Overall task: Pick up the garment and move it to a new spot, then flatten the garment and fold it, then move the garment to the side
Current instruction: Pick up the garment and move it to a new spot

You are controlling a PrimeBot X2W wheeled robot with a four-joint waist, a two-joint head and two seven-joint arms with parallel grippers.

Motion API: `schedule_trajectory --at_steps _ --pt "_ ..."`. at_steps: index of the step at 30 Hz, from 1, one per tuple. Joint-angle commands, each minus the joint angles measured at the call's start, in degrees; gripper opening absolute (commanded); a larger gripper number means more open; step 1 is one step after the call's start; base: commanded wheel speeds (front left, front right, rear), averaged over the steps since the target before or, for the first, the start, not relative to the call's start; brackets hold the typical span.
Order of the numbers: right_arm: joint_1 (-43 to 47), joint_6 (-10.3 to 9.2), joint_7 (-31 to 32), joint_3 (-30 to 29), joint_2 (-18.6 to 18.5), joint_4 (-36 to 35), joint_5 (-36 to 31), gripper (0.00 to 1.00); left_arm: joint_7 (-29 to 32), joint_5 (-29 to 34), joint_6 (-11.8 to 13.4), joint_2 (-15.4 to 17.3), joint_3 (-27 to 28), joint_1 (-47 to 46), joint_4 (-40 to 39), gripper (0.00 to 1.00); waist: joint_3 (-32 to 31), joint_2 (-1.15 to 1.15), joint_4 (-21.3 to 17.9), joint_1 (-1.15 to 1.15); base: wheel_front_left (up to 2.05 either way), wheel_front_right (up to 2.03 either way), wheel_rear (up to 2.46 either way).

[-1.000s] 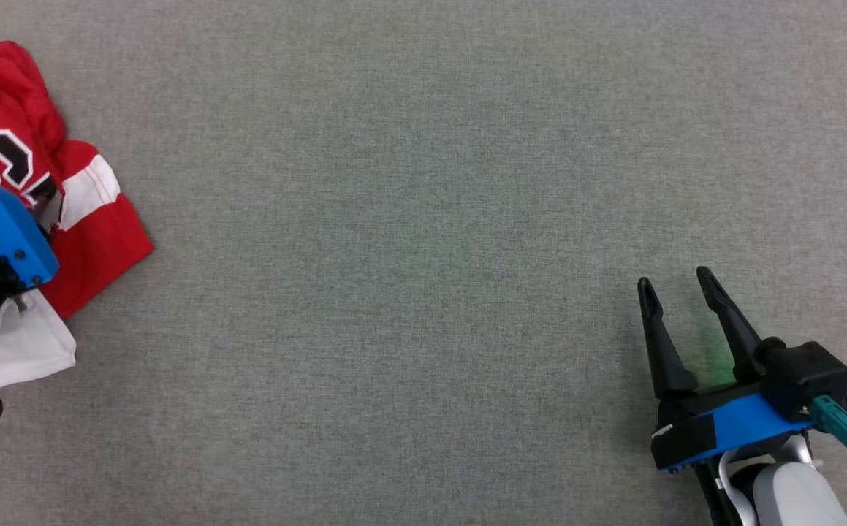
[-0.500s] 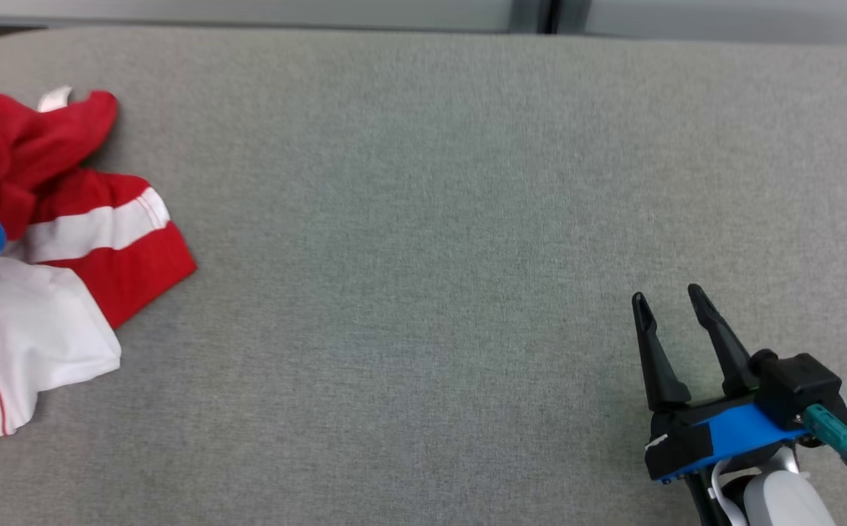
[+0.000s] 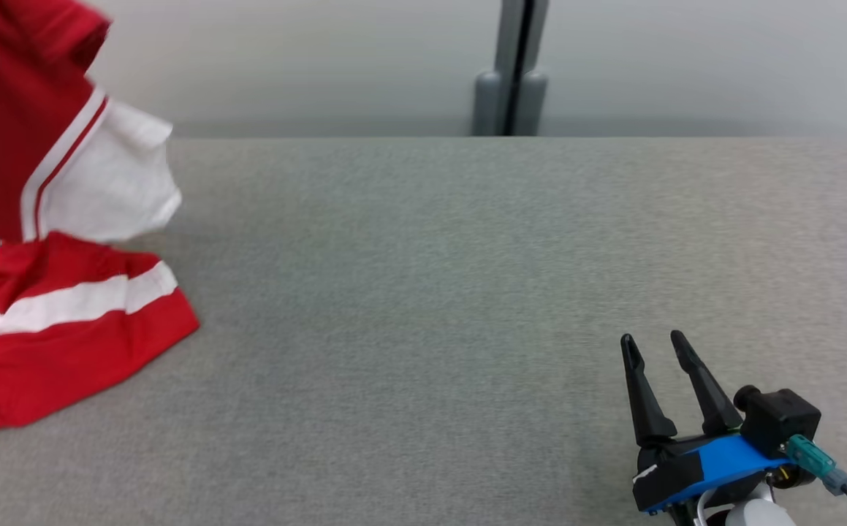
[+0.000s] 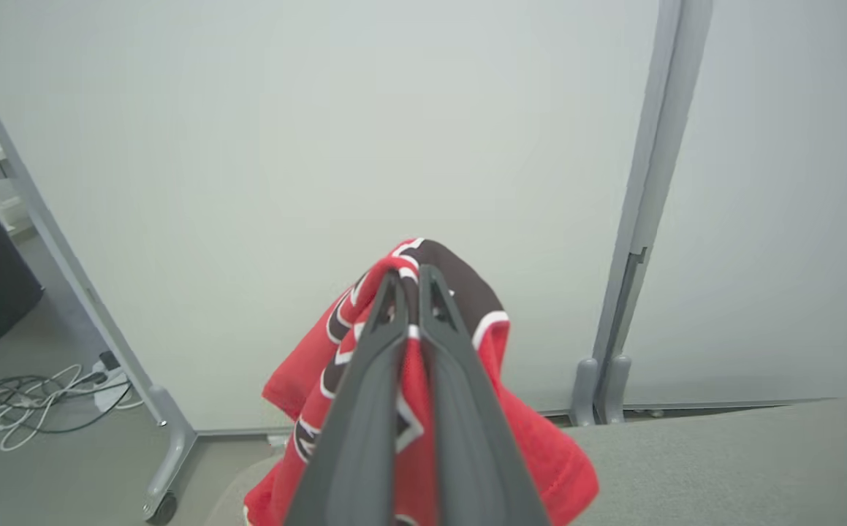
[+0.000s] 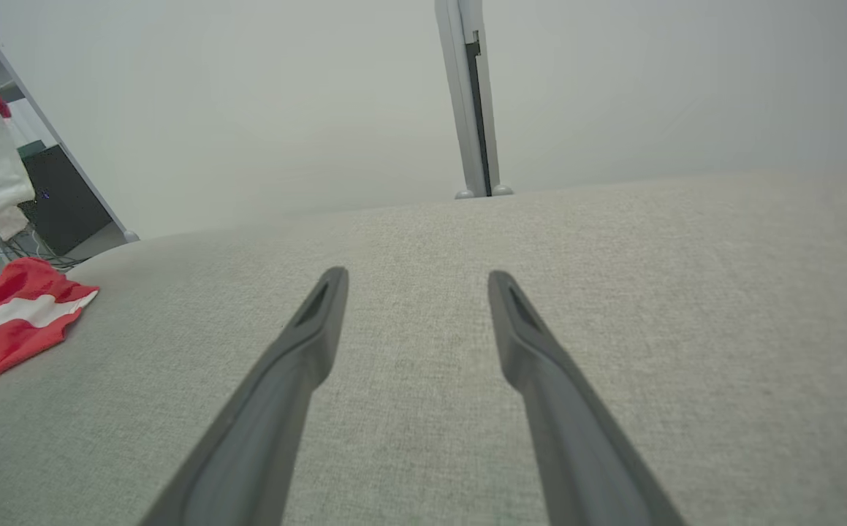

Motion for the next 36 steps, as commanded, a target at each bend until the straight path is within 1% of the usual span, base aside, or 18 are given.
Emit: schedule_trajectory --at_steps 1,4,5,10,11,17,20,24,27,28,29,30,31,32,34,36 --pt "0.5 0.03 -0.5 0.3 -0.3 0.7 0.4 1.00 0.1 0.1 -0.6 -0.9 -0.7 -1.8 -0.9 0.00 -2.5 0.01 -3.0 0.01 0.00 0.00 0.00" --pt "0.4 0.02 -0.8 1.1 -0.3 1.4 1.0 1.00 -0.6 -1.1 -1.2 -3.4 -1.8 -4.2 -2.3 0.00 -3.5 0.01 -5.8 0.01 0.00 0.00 0.00" --pt "0.4 0.02 -0.8 1.1 -0.3 1.4 1.0 1.00 -0.6 -1.1 -1.2 -3.4 -1.8 -4.2 -2.3 0.00 -3.5 0.01 -5.8 0.01 0.00 0.00 0.00" --pt "0.1 0.02 -1.3 2.0 -0.3 2.0 1.7 1.00 -1.2 -3.4 -2.3 -7.8 -4.0 -5.5 -4.4 0.00 -3.9 0.01 -11.0 0.01 0.00 0.00 0.00" --pt "0.0 0.03 -1.3 2.3 -0.3 2.0 1.8 1.00 -1.2 -4.3 -2.6 -9.1 -4.7 -4.4 -4.7 0.00 -3.7 0.01 -13.0 0.01 0.00 0.00 0.00" --pt "-0.4 0.03 -1.5 1.9 -0.3 2.2 2.0 1.00 -2.1 -5.3 -2.9 -11.3 -8.1 2.3 -3.6 0.00 -2.3 0.01 -17.9 0.01 0.00 0.00 0.00" --pt "-0.6 0.03 -1.5 1.8 -0.3 2.2 1.9 1.00 -2.9 -5.4 -3.2 -12.8 -10.4 7.4 -1.9 0.00 -1.8 0.01 -19.5 0.01 0.00 0.00 0.00" --pt "-0.4 0.03 -1.6 1.3 -0.3 2.2 1.7 1.00 -6.3 -6.0 -3.1 -16.2 -13.1 14.9 2.1 0.00 -1.7 0.01 -20.1 0.01 0.00 0.00 0.00" --pt "-0.5 0.03 -1.6 1.4 -0.3 2.2 1.4 1.00 -10.2 -4.4 -2.9 -18.6 -15.7 19.9 6.4 0.00 -1.9 0.01 -19.9 0.01 0.00 0.00 0.00" --pt "-0.6 0.03 -1.6 1.6 -0.3 2.2 1.3 1.00 -12.2 -4.1 -2.4 -19.6 -16.2 21.4 7.8 0.00 -2.0 0.01 -19.8 0.01 0.00 0.00 0.00" --pt "-0.6 0.03 -1.6 1.5 -0.3 2.2 1.2 1.00 -14.3 -3.3 -2.0 -20.5 -16.8 22.7 9.3 0.19 -2.2 0.01 -19.5 0.01 0.00 0.00 0.00" --pt "-0.6 0.03 -1.5 1.6 -0.3 2.1 1.2 1.00 -16.5 -2.8 -1.4 -21.4 -17.0 24.0 10.6 0.47 -2.3 0.01 -19.3 0.01 0.00 0.00 0.00" --pt "-0.5 0.02 -1.3 1.5 -0.3 2.1 1.1 1.00 -18.8 -2.3 -0.8 -22.4 -17.2 25.0 12.1 0.91 -2.5 0.01 -18.9 0.01 0.00 0.00 0.00" --pt "-0.4 0.03 -1.2 1.7 -0.3 2.0 1.0 1.00 -20.9 -1.9 -0.3 -23.1 -17.4 25.9 13.1 1.00 -2.6 0.01 -18.6 0.01 0.00 0.00 0.00" --pt "-0.1 0.03 -0.9 1.7 -0.3 1.8 0.3 1.00 -25.4 -2.0 0.6 -24.6 -16.7 27.3 14.9 1.00 -2.9 0.01 -17.7 0.01 0.00 0.00 0.00" --pt "0.3 0.03 -0.6 1.9 -0.3 1.4 0.1 1.00 -29.6 -1.8 1.6 -25.3 -16.0 28.2 16.1 1.00 -3.3 0.01 -16.8 0.01 0.00 0.00 0.00"
